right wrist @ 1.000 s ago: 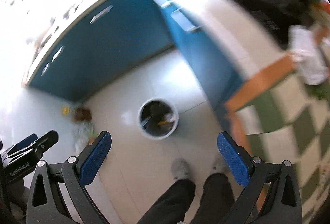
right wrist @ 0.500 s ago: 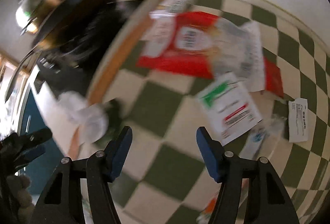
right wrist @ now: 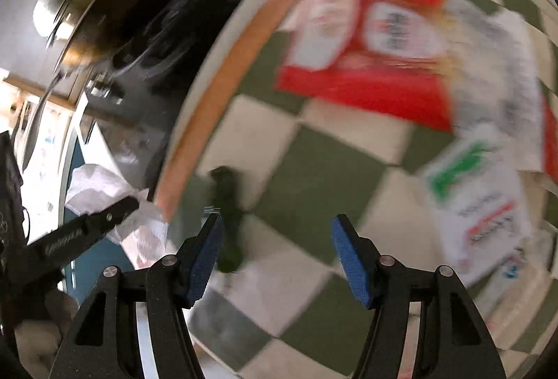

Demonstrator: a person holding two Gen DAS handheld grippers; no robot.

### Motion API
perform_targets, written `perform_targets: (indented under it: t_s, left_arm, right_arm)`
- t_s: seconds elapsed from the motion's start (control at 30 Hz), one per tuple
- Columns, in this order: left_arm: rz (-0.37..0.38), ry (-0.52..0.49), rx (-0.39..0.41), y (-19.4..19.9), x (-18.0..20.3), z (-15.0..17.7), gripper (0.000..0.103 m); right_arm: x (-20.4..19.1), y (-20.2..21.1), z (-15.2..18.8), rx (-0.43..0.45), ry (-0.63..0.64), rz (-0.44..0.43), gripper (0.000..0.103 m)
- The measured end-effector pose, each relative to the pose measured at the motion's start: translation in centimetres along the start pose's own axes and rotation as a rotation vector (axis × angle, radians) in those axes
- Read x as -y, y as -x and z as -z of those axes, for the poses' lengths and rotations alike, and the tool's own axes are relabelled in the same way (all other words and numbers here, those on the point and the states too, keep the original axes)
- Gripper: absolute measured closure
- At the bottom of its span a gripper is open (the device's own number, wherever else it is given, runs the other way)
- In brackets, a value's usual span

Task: Collect trash
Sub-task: 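Grasp the white tissue with left tool while right tool grasps green pepper, then carry tissue and pepper to the bin and open both tools over it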

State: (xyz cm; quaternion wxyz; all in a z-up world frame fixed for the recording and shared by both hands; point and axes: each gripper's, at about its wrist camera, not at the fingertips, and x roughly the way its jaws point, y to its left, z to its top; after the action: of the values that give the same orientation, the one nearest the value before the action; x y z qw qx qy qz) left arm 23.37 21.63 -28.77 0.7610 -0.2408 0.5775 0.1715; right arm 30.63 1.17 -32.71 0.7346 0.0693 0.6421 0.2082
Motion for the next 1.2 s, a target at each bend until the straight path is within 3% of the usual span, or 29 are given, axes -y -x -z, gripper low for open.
perform_targets:
  t_s: [0.1, 0.13, 0.2, 0.23, 0.43, 0.67, 0.8, 0.93, 1.2]
  left_arm:
    - [-0.038, 0.044, 0.029, 1.5, -3.3, 1.6, 0.099]
    - [-0.056, 0.057, 0.046, 2.2, -4.5, 2.1, 0.099]
    - [-0.070, 0.087, 0.059, 3.0, -6.5, 2.8, 0.099]
    - [-0.078, 0.104, 0.066, 3.5, -7.8, 3.3, 0.099]
    - [-0.131, 0.172, 0.100, 5.1, -13.6, 6.2, 0.099]
    - [-0.191, 0.264, 0.082, 4.0, -22.2, 9.7, 0.099]
    - [-0.201, 0.346, 0.036, 1.5, -28.2, 12.1, 0.099]
    - [-0.173, 0.442, -0.025, -3.1, -34.7, 14.8, 0.099]
    - [-0.129, 0.551, -0.163, -19.7, -46.4, 20.0, 0.098]
  right_arm:
    - [-2.9, -1.8, 0.2, 0.012, 0.081, 0.076, 0.035]
    - [-3.8, -2.2, 0.0, 0.011, 0.112, 0.093, 0.044]
    - [-5.3, -2.6, 0.3, 0.029, 0.165, 0.152, 0.076]
    - [-6.0, -2.8, 0.5, 0.031, 0.180, 0.161, 0.081]
    - [-10.8, -1.7, 3.6, 0.057, 0.251, 0.114, 0.082]
    - [-21.3, -3.6, 10.7, 0.008, 0.422, -0.003, 0.082]
    - [-25.9, -8.8, 15.4, -0.067, 0.510, -0.013, 0.082]
    - [-28.1, -16.1, 19.7, -0.165, 0.538, -0.020, 0.082]
    - [-28.5, -35.7, 26.2, -0.305, 0.570, -0.002, 0.082]
